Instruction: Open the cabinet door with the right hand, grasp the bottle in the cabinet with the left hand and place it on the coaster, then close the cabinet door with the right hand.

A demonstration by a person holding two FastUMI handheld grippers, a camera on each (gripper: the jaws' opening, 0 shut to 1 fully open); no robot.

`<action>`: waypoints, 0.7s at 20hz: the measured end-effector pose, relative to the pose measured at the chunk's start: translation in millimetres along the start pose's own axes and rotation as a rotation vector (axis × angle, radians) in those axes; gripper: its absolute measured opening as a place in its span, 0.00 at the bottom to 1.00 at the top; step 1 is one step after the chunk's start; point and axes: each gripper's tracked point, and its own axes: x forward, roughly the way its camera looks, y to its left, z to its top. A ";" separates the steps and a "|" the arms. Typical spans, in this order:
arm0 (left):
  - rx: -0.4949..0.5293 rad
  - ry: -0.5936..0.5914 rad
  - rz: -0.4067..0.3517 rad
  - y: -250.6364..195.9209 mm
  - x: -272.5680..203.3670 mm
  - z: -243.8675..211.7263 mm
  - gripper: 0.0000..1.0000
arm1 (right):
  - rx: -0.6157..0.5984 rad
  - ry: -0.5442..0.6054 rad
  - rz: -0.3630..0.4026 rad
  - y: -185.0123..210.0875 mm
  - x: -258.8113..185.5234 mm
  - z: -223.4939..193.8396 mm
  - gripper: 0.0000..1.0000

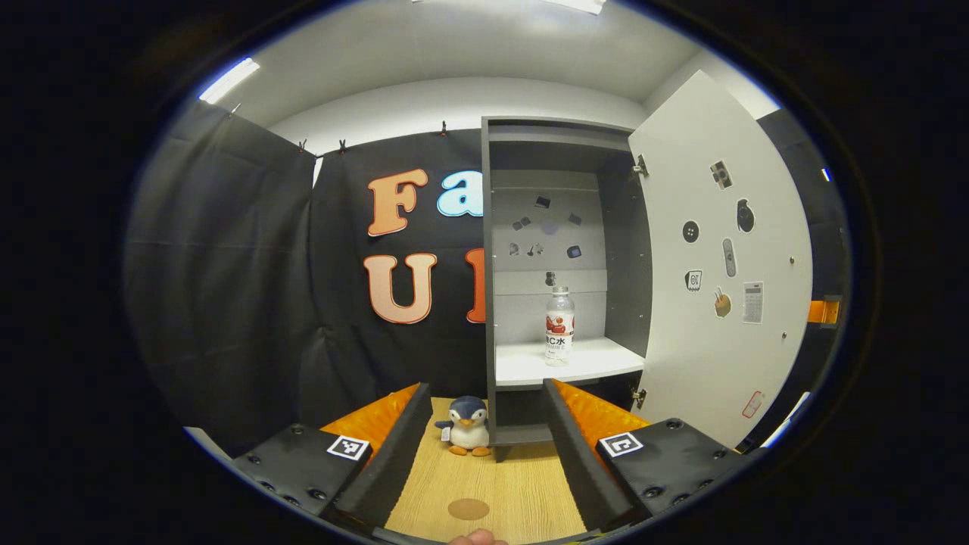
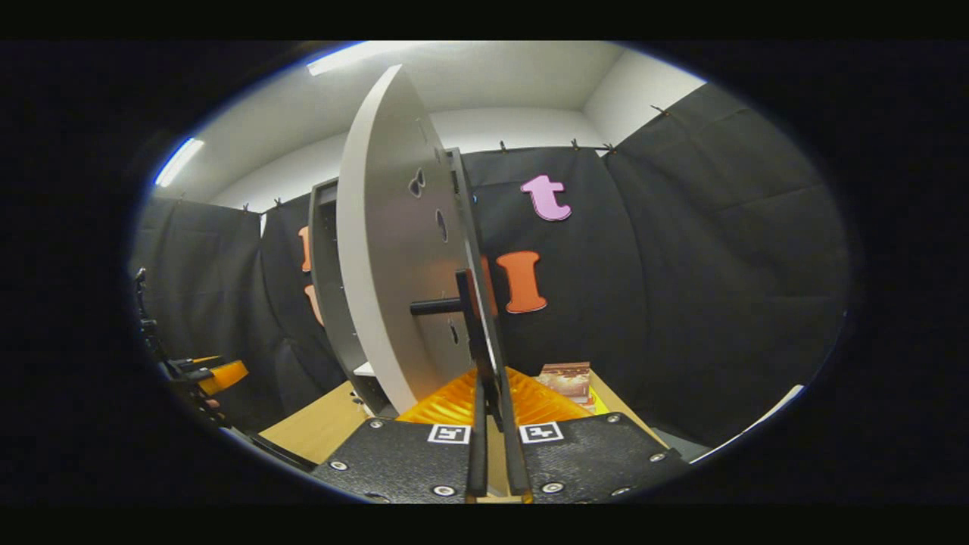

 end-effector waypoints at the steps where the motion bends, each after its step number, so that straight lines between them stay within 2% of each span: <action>1: -0.002 0.001 -0.008 -3.1 -0.1 -0.5 0.95 | -0.006 0.001 -0.003 0.6 -2.9 1.4 0.10; 2: 0.001 0.003 -0.008 -1.8 0.8 -0.9 0.94 | -0.013 -0.007 -0.003 3.0 -7.7 3.8 0.21; 3: 0.005 0.003 -0.003 -0.8 -0.2 -0.9 0.95 | -0.023 -0.016 -0.008 3.6 -12.1 6.8 0.10; 8: -0.033 -0.013 -0.013 -2.6 2.7 1.7 0.95 | -0.035 -0.055 -0.023 10.9 -46.5 15.1 0.11; 11: 0.003 -0.019 -0.005 -3.2 11.2 3.8 0.94 | -0.047 -0.086 -0.028 18.6 -64.9 25.1 0.22; 14: 0.023 -0.043 -0.018 -11.7 26.4 7.7 0.95 | -0.046 -0.104 -0.032 33.6 -81.0 29.9 0.22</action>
